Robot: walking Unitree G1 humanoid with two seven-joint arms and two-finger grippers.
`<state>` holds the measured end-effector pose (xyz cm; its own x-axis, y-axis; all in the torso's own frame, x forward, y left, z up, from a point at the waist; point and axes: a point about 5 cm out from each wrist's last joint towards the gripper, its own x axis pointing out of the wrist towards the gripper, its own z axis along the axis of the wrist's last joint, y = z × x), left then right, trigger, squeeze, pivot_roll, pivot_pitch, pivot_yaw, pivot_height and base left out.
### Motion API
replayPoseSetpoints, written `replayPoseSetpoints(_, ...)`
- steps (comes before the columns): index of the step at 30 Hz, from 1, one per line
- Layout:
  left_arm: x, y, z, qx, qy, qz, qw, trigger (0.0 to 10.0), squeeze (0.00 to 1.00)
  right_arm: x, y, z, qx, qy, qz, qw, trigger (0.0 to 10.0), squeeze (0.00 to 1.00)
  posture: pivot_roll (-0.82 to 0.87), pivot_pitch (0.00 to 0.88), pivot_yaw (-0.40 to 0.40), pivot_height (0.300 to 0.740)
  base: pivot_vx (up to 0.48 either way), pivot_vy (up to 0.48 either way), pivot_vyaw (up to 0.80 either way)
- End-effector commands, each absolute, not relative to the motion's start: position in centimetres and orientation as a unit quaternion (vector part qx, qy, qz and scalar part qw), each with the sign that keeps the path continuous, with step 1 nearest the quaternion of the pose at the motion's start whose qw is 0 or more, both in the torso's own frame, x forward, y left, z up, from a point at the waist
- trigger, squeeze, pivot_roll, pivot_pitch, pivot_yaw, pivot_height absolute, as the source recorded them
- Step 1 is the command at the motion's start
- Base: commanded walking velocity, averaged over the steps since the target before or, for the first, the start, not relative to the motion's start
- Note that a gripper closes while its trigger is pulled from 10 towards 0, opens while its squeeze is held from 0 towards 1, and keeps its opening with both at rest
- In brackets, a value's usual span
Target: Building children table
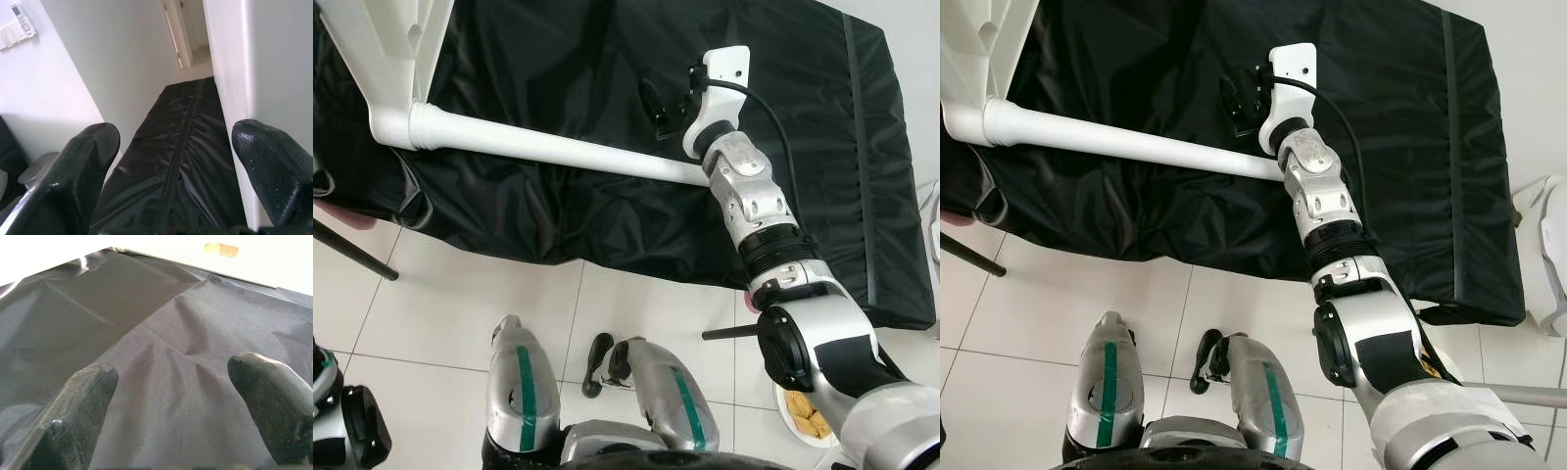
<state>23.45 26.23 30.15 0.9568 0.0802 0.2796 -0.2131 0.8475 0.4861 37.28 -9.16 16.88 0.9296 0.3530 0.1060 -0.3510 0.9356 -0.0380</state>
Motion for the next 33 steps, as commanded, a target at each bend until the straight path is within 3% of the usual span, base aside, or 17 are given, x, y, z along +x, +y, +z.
replayPoseSetpoints(1, 23.4, 25.8, 31.0, 0.261, -0.164, 0.105, 0.946, 10.0, 1.0, 37.2, -10.3, 16.4, -0.01, -0.05, 0.161, 0.986, 10.0, 0.0, 0.35, 0.122, -0.197, 0.74, 0.0, 0.0, 0.0)
replayPoseSetpoints(2, 23.4, 25.8, 31.0, 0.266, -0.161, 0.104, 0.945, 10.0, 1.0, 37.2, -10.4, 16.3, -0.01, -0.051, 0.158, 0.986, 10.0, 0.0, 0.35, 0.124, -0.196, 0.74, 0.0, 0.0, 0.0)
replayPoseSetpoints(3, 23.4, 25.8, 31.0, 0.269, -0.159, 0.104, 0.944, 10.0, 0.74, 37.2, -10.5, 16.3, -0.011, -0.05, 0.157, 0.986, 10.0, 0.0, 0.35, 0.124, -0.196, 0.74, 0.0, 0.0, 0.0)
replayPoseSetpoints(5, 23.5, 25.8, 31.0, 0.27, -0.158, 0.104, 0.944, 10.0, 0.74, 37.2, -10.5, 16.3, -0.011, -0.05, 0.156, 0.986, 10.0, 0.0, 0.35, 0.124, -0.196, 0.74, 0.0, 0.0, 0.0)
replayPoseSetpoints(6, 23.5, 25.8, 31.0, 0.27, -0.157, 0.108, 0.944, 10.0, 0.0, 37.2, -10.5, 16.2, -0.011, -0.05, 0.156, 0.986, 10.0, 0.0, 0.35, 0.124, -0.198, 0.74, 0.0, 0.0, 0.0)
replayPoseSetpoints(11, 23.4, 25.8, 31.1, 0.275, -0.162, 0.1, 0.942, 10.0, 0.0, 37.2, -10.5, 16.2, -0.011, -0.05, 0.157, 0.986, 10.0, 0.0, 0.35, 0.125, -0.198, 0.74, 0.0, 0.0, 0.0)
replayPoseSetpoints(12, 23.3, 25.7, 31.1, 0.271, -0.162, 0.087, 0.945, 10.0, 0.1, 37.2, -10.4, 16.3, -0.012, -0.05, 0.157, 0.986, 10.0, 0.0, 0.35, 0.126, -0.198, 0.74, 0.0, 0.0, 0.0)
replayPoseSetpoints(13, 23.3, 25.7, 31.1, 0.271, -0.162, 0.087, 0.945, 10.0, 0.1, 37.2, -10.4, 16.3, -0.012, -0.05, 0.157, 0.986, 10.0, 0.0, 0.35, 0.126, -0.198, 0.74, 0.0, 0.0, 0.0)
replayPoseSetpoints(14, 23.0, 26.0, 30.9, 0.272, -0.159, 0.082, 0.946, 10.0, 1.0, 37.2, -10.4, 16.3, -0.013, -0.051, 0.157, 0.986, 10.0, 0.0, 0.35, 0.127, -0.198, 0.74, 0.0, 0.0, 0.0)
replayPoseSetpoints(27, 20.9, 26.0, 30.9, 0.256, -0.173, 0.037, 0.95, 10.0, 1.0, 37.2, -10.3, 16.2, -0.016, -0.05, 0.158, 0.986, 10.0, 0.0, 0.36, 0.132, -0.208, 0.74, 0.0, 0.0, 0.0)
replayPoseSetpoints(28, 20.8, 25.1, 30.5, 0.255, -0.172, 0.004, 0.951, 10.0, 0.68, 37.2, -10.2, 16.2, -0.016, -0.049, 0.16, 0.986, 10.0, 0.0, 0.36, 0.132, -0.213, 0.74, 0.0, 0.0, 0.0)
replayPoseSetpoints(30, 20.8, 25.1, 30.5, 0.255, -0.172, 0.004, 0.951, 10.0, 0.68, 37.2, -10.2, 16.2, -0.016, -0.049, 0.16, 0.986, 10.0, 0.0, 0.36, 0.132, -0.213, 0.74, 0.0, 0.0, 0.0)
replayPoseSetpoints(31, 20.8, 24.2, 30.2, 0.255, -0.17, -0.026, 0.951, 10.0, 0.0, 37.3, -10.1, 16.3, -0.017, -0.049, 0.162, 0.985, 10.0, 0.0, 0.37, 0.131, -0.215, 0.74, 0.0, 0.0, 0.0)
replayPoseSetpoints(33, 21.1, 23.2, 29.9, 0.254, -0.169, -0.055, 0.951, 10.0, 0.0, 37.3, -10.0, 16.3, -0.017, -0.049, 0.163, 0.985, 10.0, 0.0, 0.36, 0.129, -0.218, 0.74, 0.0, 0.0, 0.0)
